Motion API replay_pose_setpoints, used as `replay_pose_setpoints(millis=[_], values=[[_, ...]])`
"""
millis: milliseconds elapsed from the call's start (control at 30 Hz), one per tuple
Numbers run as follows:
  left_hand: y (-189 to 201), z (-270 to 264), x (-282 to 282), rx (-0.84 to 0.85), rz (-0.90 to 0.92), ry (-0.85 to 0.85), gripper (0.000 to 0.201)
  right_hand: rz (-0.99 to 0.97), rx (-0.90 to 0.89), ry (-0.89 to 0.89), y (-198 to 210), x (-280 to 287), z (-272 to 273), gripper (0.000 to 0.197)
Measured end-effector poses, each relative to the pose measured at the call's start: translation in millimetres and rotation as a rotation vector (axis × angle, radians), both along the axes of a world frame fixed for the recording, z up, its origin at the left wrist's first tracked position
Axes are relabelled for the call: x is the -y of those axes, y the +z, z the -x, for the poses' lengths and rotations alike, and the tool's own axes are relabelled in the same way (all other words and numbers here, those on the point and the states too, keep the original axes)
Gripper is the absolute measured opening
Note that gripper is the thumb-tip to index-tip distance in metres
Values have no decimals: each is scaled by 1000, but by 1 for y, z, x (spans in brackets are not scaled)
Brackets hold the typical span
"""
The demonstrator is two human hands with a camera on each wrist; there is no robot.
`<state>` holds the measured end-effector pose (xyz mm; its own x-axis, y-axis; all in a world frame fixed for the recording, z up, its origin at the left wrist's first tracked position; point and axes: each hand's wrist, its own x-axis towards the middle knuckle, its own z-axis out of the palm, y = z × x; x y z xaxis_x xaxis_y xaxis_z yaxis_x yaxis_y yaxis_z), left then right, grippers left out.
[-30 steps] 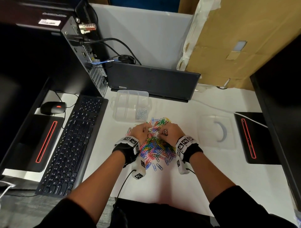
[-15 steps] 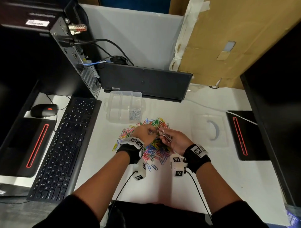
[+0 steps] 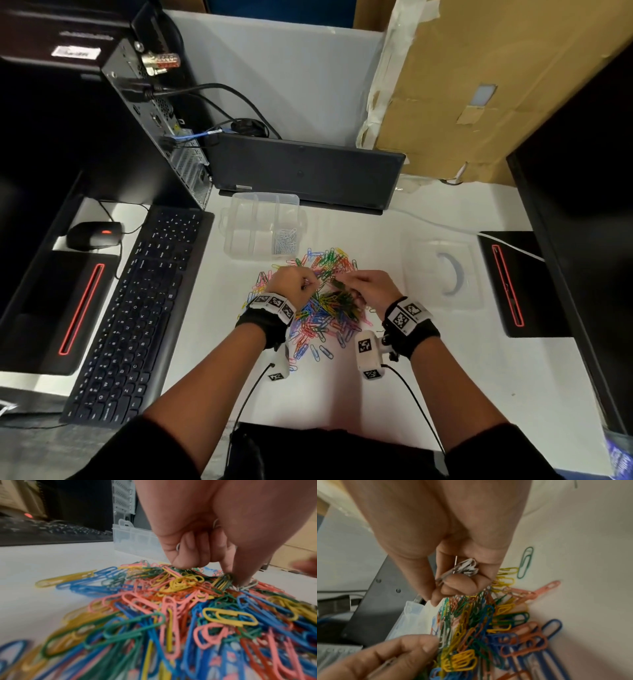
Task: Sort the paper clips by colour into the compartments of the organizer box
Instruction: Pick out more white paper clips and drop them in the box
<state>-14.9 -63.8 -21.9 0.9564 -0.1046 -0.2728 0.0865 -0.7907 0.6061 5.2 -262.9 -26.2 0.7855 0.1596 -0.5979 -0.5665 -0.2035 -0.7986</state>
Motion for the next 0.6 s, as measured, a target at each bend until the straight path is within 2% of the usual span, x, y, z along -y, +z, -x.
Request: replay_pose_setpoints(millis=[133, 233, 367, 467, 600], values=[[-1, 1, -3, 12, 25, 1, 11, 164, 139, 181, -5, -7, -2, 18], [-5, 4, -3, -2, 102, 16, 10, 382, 360, 347, -4, -13, -3, 15], [-8, 5, -4, -47, 211, 29, 10, 411, 484, 389, 1, -19, -2, 10], [-5, 6, -5, -77, 257, 24, 13, 421, 496, 411, 3, -18, -3, 12], [0, 6, -5, -113, 298, 71, 17, 408, 421, 389, 0, -13, -6, 26]])
